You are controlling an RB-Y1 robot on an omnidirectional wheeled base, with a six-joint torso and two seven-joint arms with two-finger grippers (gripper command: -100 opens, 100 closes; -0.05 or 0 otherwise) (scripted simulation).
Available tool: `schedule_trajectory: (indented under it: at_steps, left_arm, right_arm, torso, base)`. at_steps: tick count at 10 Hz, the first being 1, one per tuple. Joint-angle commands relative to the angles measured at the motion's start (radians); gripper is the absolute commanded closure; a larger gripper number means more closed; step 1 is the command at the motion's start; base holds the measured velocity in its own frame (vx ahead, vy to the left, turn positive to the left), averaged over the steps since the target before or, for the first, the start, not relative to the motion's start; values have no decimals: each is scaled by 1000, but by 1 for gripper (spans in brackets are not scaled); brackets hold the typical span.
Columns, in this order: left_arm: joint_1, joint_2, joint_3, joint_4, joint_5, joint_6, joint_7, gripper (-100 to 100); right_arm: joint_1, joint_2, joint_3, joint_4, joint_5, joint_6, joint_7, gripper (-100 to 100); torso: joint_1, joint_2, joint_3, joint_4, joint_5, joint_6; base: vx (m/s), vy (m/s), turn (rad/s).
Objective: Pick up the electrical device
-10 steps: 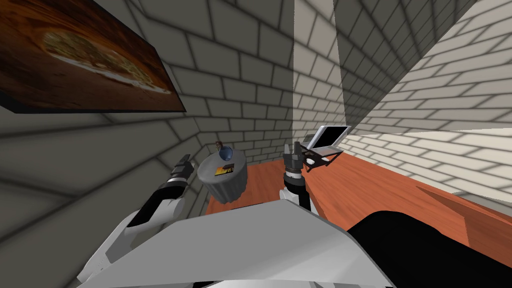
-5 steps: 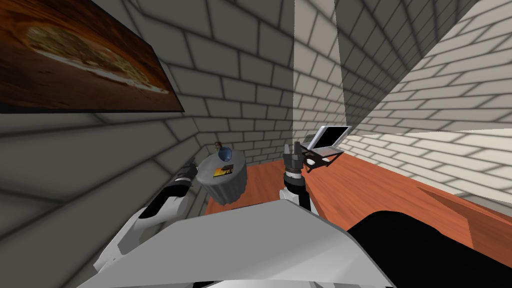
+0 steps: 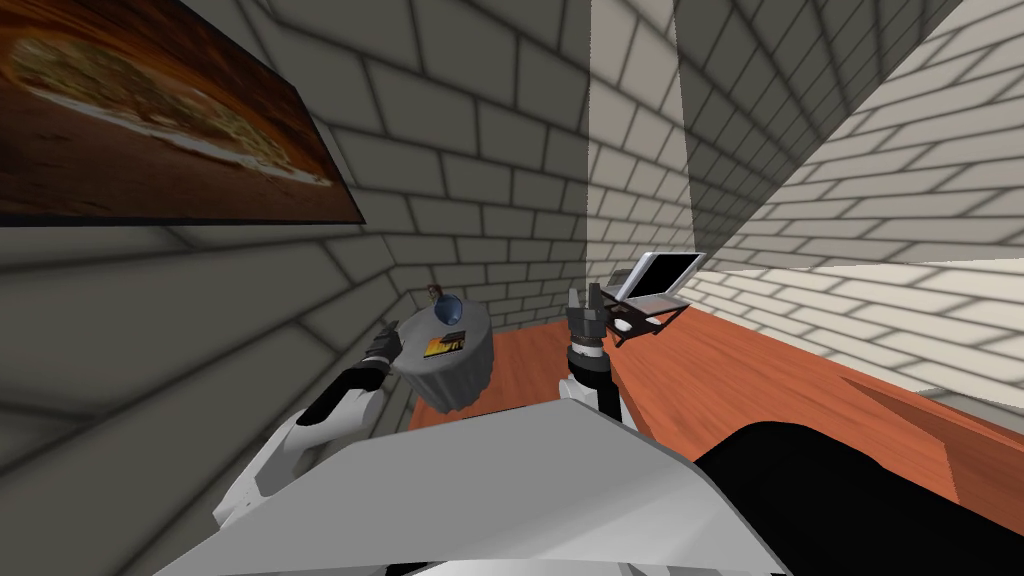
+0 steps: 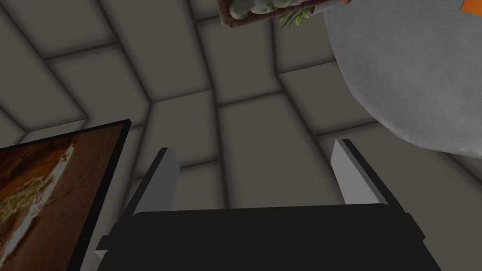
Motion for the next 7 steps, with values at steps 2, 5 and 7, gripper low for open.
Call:
schedule_trajectory:
  at_steps: [2,5,7]
  left_arm:
    - [-15,-1,-13,20,6,59,4,-100]
    - [-36,-4,-39,57,17,142,11,-100]
    - [-46,-6,-52,75,23,184,14,-100]
  right_arm:
    - [0,0,0,0,0,0,0,0]
    - [0,0,0,0,0,0,0,0]
    - [0,0,0,0,0,0,0,0]
  torso:
    - [0,-1,0,0,0,0]
    - [0,0,0,0,0,0]
    - [0,-1,0,0,0,0]
  base:
    - [39,-18,5]
    - [39,-19,6]
    - [41,-16,6]
